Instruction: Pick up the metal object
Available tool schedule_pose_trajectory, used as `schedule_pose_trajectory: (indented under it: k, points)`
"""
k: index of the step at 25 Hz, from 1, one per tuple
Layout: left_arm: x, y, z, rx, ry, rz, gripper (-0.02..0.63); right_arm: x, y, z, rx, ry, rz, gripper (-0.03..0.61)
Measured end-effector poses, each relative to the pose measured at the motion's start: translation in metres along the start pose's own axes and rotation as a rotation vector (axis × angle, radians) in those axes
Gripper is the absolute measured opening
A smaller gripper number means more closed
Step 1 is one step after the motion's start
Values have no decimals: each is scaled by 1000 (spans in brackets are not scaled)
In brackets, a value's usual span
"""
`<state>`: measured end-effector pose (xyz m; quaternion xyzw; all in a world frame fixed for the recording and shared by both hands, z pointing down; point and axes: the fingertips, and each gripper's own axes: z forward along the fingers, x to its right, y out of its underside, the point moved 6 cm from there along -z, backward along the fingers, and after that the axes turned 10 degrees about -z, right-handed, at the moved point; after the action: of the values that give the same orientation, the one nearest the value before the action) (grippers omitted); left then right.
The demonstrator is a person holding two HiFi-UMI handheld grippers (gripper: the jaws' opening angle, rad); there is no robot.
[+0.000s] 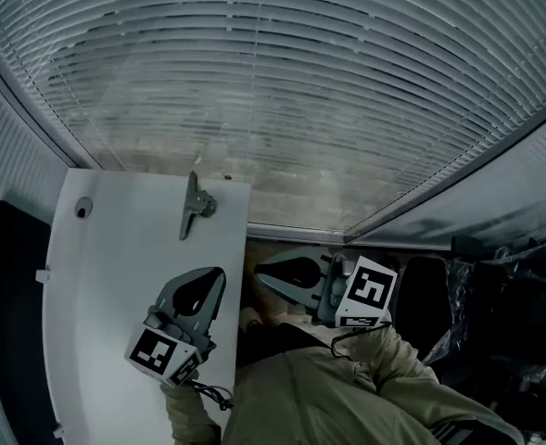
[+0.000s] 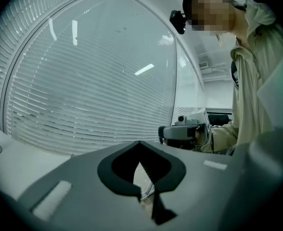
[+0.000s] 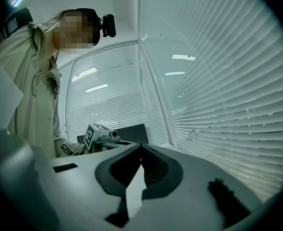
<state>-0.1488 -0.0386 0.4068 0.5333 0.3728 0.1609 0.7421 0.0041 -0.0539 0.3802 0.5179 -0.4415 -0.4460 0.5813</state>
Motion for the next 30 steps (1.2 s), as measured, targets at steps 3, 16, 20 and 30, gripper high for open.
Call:
schedule_pose_trajectory:
  k: [3,16,20,30]
  points:
    - [-16,7,4,-22,-55,-39,6,6,8,9,-27,-29,28,3]
    - [-115,28,50,-123,-366,-87,49,51,34,31,-68,-95,110,3]
    - [-146,44,75,-182,-415,-117,224,65,44,31,-77,-100,140,3]
    - [-198,74,110,-293,-569,-186,412,84,68,47,-91,-114,202,3]
